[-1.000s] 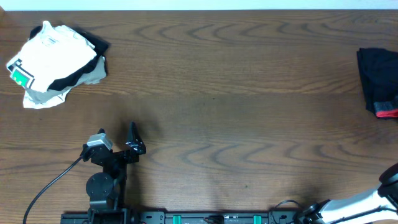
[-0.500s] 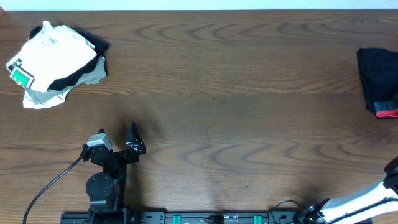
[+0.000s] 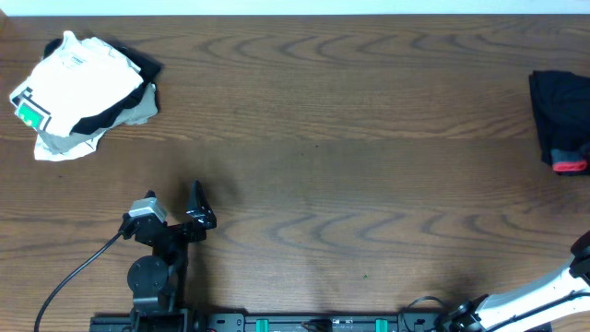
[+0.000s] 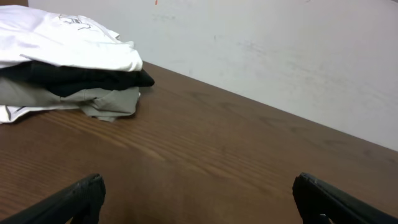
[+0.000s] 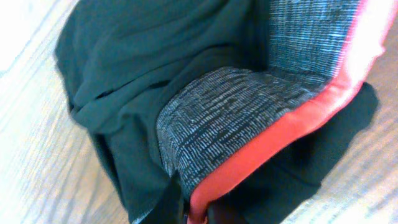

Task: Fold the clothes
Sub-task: 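Reach the right gripper to the black garment at the right edge, then grasp the red-trimmed cuff with the right gripper and drag it leftward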

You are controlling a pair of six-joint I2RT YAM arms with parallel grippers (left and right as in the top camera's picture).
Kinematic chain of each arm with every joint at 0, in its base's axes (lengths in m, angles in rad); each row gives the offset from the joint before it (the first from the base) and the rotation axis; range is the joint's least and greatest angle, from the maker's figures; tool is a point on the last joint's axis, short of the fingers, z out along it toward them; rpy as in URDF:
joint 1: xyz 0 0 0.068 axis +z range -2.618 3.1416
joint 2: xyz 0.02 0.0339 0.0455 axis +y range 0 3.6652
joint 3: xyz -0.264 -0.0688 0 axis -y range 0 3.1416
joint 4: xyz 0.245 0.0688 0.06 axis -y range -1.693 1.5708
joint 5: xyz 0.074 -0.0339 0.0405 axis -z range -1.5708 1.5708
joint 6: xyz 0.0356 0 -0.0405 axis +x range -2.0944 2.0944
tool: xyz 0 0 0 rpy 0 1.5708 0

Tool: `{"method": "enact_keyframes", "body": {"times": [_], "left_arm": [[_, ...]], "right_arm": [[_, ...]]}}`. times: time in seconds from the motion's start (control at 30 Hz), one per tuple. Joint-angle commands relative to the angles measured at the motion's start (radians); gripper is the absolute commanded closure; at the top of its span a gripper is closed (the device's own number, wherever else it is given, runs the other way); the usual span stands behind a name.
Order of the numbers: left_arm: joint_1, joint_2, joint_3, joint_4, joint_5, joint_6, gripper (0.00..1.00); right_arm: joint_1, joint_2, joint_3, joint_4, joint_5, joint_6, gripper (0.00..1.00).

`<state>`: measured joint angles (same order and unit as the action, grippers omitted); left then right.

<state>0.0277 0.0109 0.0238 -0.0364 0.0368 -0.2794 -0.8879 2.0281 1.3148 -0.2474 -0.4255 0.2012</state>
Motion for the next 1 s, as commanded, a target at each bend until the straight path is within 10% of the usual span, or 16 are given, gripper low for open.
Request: {"method": "enact_keyframes", "body": {"times": [0.0,0.43,0.97], "left_arm": [[-0.005,-0.007,-0.02,-0.034,-0.03,0.021,0.02],[-0.005,-0.007,-0.02,-0.034,-0.031,0.021,0.02],[-0.005,-0.007,-0.02,-0.034,-0.031,0.021,0.02]], "right_arm": [[0.016,0.0,0.021,-0.003,-0.125,-0.007,0.99],[0.158,-0.237,0.021,-0.022,-0.341,0.061,0.99],[0.758,-0.396,0.021,-0.035,-0.347,0.181,0.99]]}}
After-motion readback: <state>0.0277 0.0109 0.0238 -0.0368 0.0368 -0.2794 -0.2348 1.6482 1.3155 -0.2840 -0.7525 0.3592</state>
